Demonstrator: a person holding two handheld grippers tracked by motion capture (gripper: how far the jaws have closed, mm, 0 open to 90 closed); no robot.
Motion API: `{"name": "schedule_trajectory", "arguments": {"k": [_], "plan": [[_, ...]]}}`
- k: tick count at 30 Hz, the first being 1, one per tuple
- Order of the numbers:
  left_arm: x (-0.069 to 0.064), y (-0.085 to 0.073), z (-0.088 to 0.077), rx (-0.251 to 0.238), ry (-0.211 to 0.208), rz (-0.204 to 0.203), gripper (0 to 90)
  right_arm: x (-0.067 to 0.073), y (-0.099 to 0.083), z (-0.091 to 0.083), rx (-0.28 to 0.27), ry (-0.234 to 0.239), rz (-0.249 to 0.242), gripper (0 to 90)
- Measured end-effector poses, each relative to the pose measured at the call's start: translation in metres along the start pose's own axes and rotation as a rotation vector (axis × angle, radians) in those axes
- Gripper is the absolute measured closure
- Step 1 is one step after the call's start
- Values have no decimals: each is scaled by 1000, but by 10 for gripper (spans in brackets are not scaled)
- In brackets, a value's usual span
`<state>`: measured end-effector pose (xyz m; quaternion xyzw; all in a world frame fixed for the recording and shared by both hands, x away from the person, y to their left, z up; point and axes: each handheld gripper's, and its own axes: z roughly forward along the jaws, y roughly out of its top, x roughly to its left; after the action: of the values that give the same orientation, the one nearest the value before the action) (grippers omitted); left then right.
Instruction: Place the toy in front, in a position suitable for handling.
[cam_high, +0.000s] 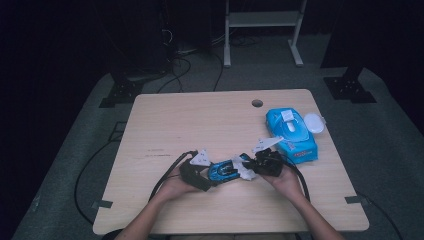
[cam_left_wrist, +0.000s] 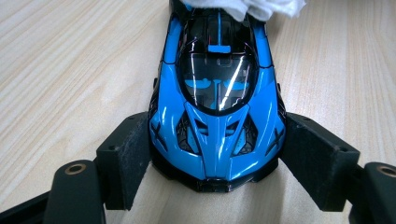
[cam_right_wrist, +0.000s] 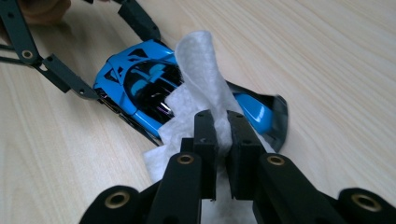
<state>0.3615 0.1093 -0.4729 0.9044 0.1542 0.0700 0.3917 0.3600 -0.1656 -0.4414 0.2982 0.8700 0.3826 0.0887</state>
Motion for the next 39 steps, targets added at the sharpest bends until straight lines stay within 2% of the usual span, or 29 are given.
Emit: {"name": "schedule_trajectory", "arguments": {"k": [4,6,7,8,9,11,14,15,17,20,25,33,39], "plan": [[1,0,-1,3,-10,-10,253,6,1,2,22,-16,-46,830],[8,-2,-5,-27,-61,-75,249,3,0,1,22,-2,-31,830],[8,-2,-5,-27,-61,-75,252,3,0,1,22,-2,-31,830],[14,-3,-9,-64,-92,-128,252,-2,-2,0,9,31,3,830],[14,-3,-9,-64,-92,-128,252,-2,-2,0,9,31,3,830],[18,-3,-10,-82,-98,-169,252,-4,-3,1,9,51,30,830],[23,-5,-5,-74,-115,-218,254,-3,-3,2,17,50,5,833],[23,-5,-5,-74,-115,-218,253,-3,-3,2,17,50,5,833],[24,-5,-3,-81,-127,-243,253,-3,-5,2,14,51,-3,836],[25,-5,-3,-80,-127,-266,260,-2,-10,1,-15,50,-14,840],[27,-7,-1,-84,-128,-292,260,0,-13,0,-27,49,-35,843],[27,-7,0,-66,-115,-287,268,2,-19,-3,-46,49,-48,845],[24,-5,1,-69,-137,-284,271,5,-24,-6,-58,50,-56,846]]}}
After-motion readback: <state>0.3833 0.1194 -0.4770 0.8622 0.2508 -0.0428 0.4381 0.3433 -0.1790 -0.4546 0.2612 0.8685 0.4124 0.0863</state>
